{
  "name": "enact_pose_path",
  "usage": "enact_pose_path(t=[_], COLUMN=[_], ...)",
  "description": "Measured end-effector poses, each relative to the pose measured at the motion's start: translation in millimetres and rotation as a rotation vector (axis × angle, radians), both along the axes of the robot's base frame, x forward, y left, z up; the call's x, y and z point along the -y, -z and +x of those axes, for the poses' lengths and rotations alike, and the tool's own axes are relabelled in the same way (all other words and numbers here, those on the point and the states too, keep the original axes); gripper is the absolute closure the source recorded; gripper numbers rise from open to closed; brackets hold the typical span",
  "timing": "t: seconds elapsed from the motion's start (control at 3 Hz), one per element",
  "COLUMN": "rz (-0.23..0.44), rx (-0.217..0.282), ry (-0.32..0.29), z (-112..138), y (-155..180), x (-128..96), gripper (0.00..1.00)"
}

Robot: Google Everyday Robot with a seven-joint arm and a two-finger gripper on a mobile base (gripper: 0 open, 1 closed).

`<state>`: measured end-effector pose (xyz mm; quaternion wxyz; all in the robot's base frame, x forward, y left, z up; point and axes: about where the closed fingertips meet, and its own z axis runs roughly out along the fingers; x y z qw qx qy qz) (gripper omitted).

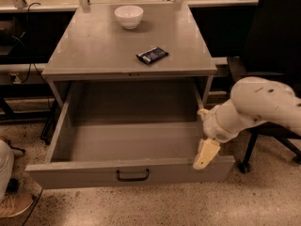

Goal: Open top drawer

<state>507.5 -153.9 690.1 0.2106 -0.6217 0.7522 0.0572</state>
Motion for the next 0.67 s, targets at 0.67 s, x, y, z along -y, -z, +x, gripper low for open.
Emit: enact_pose_path(t=[0.67], rz=[0.109], rx=[0.123], ry=[0.161], z=[59.2], y=[-56.3], x=[97.1], gripper=[0.00])
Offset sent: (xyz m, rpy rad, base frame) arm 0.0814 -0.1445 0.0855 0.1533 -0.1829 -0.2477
